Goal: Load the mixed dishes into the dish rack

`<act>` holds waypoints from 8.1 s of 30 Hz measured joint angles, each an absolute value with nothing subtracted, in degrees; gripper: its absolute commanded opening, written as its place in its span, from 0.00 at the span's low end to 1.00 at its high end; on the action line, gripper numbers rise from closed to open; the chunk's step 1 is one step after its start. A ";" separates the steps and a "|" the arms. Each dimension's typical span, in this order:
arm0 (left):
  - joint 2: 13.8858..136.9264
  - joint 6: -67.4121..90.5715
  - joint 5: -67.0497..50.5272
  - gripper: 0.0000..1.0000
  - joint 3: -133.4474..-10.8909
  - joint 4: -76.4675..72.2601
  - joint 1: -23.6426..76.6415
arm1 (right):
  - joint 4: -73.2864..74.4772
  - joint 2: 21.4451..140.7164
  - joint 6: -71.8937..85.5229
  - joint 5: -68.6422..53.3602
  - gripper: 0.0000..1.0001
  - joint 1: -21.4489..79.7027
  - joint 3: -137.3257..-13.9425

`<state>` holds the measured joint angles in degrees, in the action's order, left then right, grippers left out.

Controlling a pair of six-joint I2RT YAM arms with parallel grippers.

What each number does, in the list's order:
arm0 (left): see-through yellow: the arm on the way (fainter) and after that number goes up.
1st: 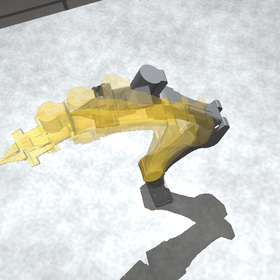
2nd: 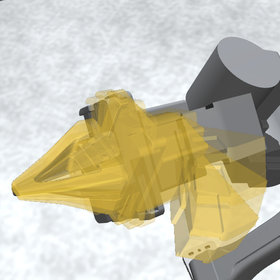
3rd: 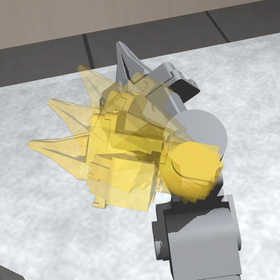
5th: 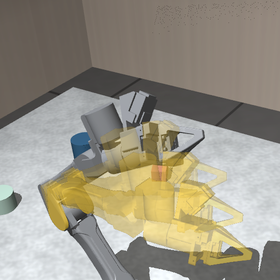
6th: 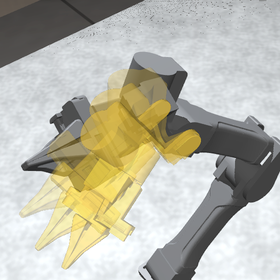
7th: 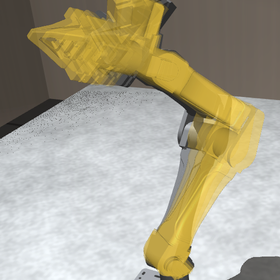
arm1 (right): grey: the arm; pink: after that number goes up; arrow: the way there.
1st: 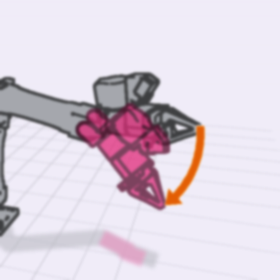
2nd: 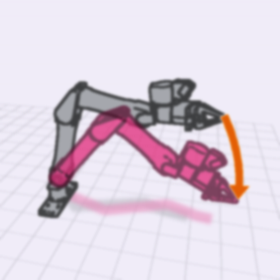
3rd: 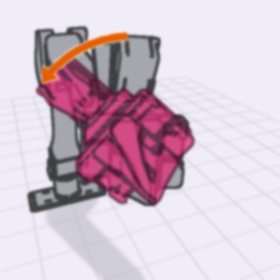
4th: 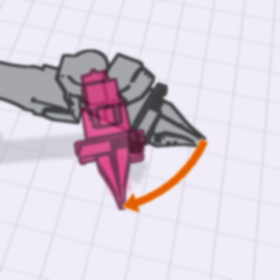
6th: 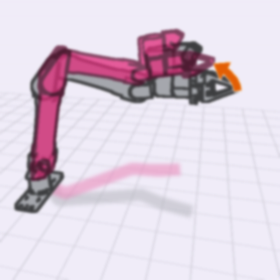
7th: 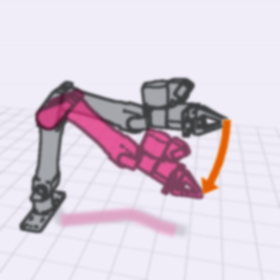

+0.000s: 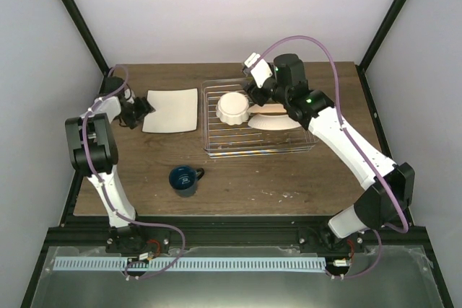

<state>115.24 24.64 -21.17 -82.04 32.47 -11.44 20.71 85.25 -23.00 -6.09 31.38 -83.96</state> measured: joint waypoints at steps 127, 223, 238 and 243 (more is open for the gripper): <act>63.59 59.55 -59.05 0.00 -28.80 -17.87 -16.36 | 28.42 122.10 0.49 -45.52 0.70 30.46 -112.64; 87.81 47.94 -60.34 1.00 -40.82 -26.70 -20.71 | 36.05 99.59 -21.34 -31.77 0.01 31.18 -101.75; 91.50 49.41 -60.51 1.00 -41.17 -29.50 -20.69 | 45.76 88.90 -30.70 -18.00 0.01 32.05 -95.85; 92.16 49.76 -60.51 1.00 -41.23 -30.39 -20.69 | 46.35 83.83 -33.91 -11.60 0.01 33.80 -89.36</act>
